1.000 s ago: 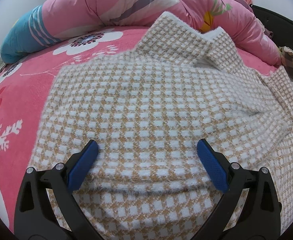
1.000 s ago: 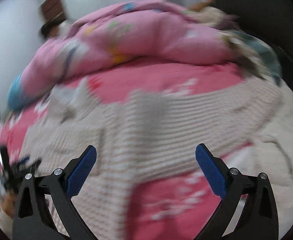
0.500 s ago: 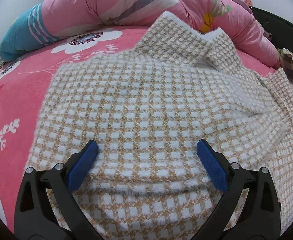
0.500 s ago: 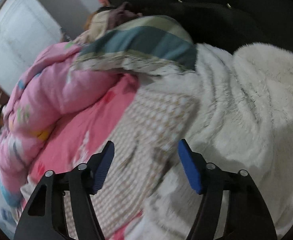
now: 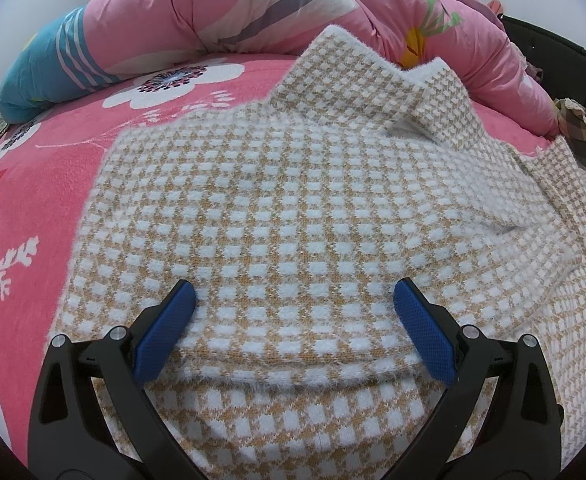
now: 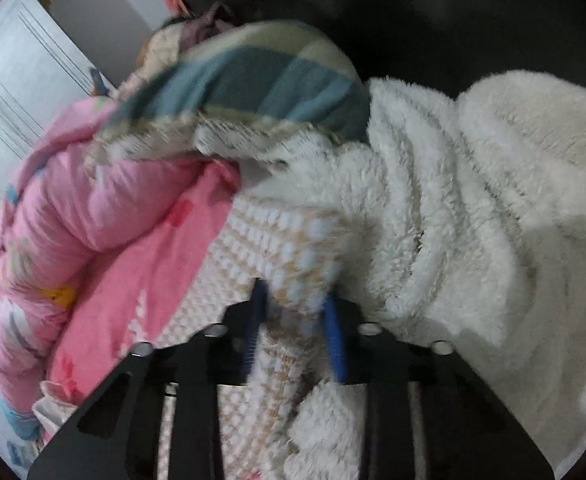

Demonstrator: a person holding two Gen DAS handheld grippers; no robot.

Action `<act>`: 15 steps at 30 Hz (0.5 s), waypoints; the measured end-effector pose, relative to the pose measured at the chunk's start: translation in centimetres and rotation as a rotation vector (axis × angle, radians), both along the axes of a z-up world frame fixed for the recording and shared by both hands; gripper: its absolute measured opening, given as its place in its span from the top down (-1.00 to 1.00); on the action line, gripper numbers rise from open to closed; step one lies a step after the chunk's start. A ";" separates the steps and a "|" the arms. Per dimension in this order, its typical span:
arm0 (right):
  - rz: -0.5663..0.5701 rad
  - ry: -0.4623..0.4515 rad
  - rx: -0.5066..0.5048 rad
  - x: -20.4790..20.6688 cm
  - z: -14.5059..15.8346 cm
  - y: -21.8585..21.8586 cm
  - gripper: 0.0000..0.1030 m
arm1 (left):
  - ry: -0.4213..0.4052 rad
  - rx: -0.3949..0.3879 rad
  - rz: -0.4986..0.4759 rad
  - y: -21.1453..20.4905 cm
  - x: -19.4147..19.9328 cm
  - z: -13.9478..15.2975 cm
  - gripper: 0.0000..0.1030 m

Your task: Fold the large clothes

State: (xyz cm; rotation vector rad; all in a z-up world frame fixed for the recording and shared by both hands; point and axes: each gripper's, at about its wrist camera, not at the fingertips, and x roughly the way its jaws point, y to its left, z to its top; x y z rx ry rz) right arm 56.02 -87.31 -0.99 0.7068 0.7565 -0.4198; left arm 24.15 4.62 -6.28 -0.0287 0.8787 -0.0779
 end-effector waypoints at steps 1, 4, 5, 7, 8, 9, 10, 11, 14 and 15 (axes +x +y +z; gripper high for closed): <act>0.006 -0.027 0.005 -0.4 0.5 0.3 0.62 | -0.001 -0.001 0.000 -0.2 0.1 0.0 -0.87; 0.044 -0.112 -0.004 -1.5 3.0 1.9 0.66 | -0.002 -0.001 0.001 0.1 -0.1 0.0 -0.87; 0.058 -0.135 -0.010 -2.1 3.9 2.4 0.67 | -0.002 -0.001 0.001 0.1 -0.1 0.0 -0.87; 0.101 -0.195 -0.028 -2.7 6.5 4.1 0.69 | -0.002 -0.002 0.001 0.2 -0.2 0.0 -0.87; 0.118 -0.220 -0.039 -3.1 7.6 5.0 0.69 | -0.003 -0.002 0.001 0.0 -0.1 0.0 -0.87; 0.140 -0.248 -0.046 -3.3 8.9 5.8 0.70 | -0.003 -0.003 0.001 0.0 0.0 0.0 -0.87; 0.164 -0.278 -0.050 -3.9 10.1 6.7 0.70 | -0.003 -0.003 0.001 0.2 -0.1 0.0 -0.87; 0.193 -0.313 -0.058 -4.6 11.7 8.0 0.70 | -0.004 -0.003 0.001 0.1 -0.1 0.0 -0.87; 0.279 -0.392 -0.094 -5.3 15.7 11.8 0.70 | -0.005 -0.005 0.001 0.1 -0.1 0.0 -0.87; 0.304 -0.412 -0.103 -5.4 16.7 12.9 0.71 | -0.005 -0.005 0.002 0.2 -0.2 -0.1 -0.87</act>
